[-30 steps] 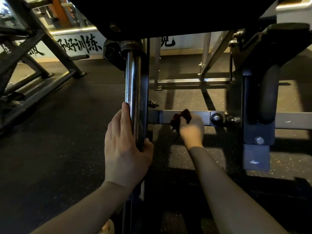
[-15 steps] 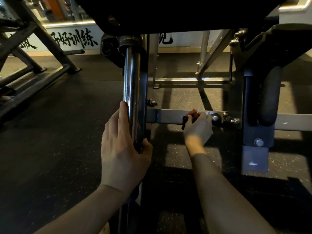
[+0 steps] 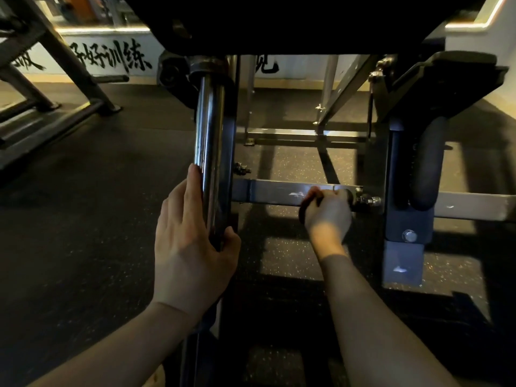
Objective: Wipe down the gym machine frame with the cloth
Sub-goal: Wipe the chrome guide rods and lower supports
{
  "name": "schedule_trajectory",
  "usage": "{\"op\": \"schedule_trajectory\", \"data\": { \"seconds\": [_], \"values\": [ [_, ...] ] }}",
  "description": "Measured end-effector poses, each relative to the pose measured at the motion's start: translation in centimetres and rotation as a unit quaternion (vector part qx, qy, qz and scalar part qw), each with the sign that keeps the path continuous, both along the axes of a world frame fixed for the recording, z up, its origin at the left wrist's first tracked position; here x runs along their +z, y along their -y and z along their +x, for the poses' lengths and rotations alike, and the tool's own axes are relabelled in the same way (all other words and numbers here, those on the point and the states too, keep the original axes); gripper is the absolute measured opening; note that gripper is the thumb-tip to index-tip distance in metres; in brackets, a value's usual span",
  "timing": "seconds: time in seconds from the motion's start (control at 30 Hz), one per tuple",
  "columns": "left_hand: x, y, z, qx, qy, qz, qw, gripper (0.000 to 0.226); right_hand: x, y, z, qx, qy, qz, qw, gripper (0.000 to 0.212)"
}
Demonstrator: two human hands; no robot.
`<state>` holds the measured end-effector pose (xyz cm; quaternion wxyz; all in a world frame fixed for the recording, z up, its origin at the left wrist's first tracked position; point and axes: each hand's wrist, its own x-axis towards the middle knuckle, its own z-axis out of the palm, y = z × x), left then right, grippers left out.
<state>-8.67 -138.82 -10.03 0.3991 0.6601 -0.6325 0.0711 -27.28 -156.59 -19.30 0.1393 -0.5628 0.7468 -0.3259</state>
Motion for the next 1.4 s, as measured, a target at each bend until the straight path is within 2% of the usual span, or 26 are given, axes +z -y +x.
{"op": "schedule_trajectory", "data": {
  "seconds": [0.07,0.17,0.23,0.37,0.43,0.6,0.7,0.83,0.93,1.0,1.07,1.2,1.3,1.4],
  "values": [
    [-0.2,0.0,0.1,-0.002,-0.002,-0.005,1.0,0.101,-0.4,-0.2,0.4,-0.052,0.028,0.002,0.998,0.033],
    [-0.2,0.0,0.2,-0.007,-0.003,-0.005,1.0,0.099,-0.4,0.2,3.7,-0.041,0.044,-0.026,0.998,0.033],
    [-0.2,0.1,0.2,-0.007,-0.002,-0.003,1.0,0.099,-0.1,0.3,6.6,0.01,0.058,-0.042,0.997,0.032],
    [-0.2,0.0,0.4,-0.012,-0.005,0.001,1.0,0.1,0.0,-0.2,9.4,0.19,-0.052,-0.06,0.979,0.029],
    [-0.2,0.0,0.4,-0.011,-0.004,-0.005,1.0,0.1,0.4,0.2,7.6,0.226,-0.082,-0.075,0.968,0.032],
    [-0.2,0.0,0.2,-0.01,-0.011,-0.016,1.0,0.096,-0.2,0.7,-0.5,0.111,-0.15,-0.049,0.981,0.042],
    [-0.2,0.1,0.2,-0.013,-0.008,-0.008,1.0,0.097,-0.8,0.6,-0.8,0.028,-0.089,-0.035,0.995,0.043],
    [-0.3,0.1,0.2,-0.009,-0.007,-0.003,1.0,0.098,0.2,0.3,5.7,0.074,-0.013,-0.057,0.996,0.032],
    [-0.1,0.0,0.3,-0.015,-0.004,-0.001,1.0,0.099,0.5,-0.2,8.9,0.196,-0.063,-0.079,0.975,0.033],
    [-0.1,0.0,0.4,-0.016,-0.005,0.003,1.0,0.1,1.0,0.4,7.5,0.238,-0.096,-0.075,0.964,0.036],
    [0.0,-0.1,0.3,-0.016,-0.005,0.004,1.0,0.099,1.3,0.9,4.2,0.218,-0.119,-0.044,0.968,0.037],
    [-0.1,-0.1,0.3,-0.015,-0.012,-0.004,1.0,0.097,0.4,0.9,-2.1,0.095,-0.127,-0.03,0.987,0.041],
    [-0.2,-0.1,0.3,-0.018,-0.02,-0.002,1.0,0.097,0.1,0.6,0.7,0.021,-0.049,-0.034,0.998,0.035],
    [-0.1,0.0,0.2,-0.015,-0.031,0.004,0.999,0.098,0.3,0.6,6.0,0.066,0.015,-0.071,0.995,0.03]
  ]
}}
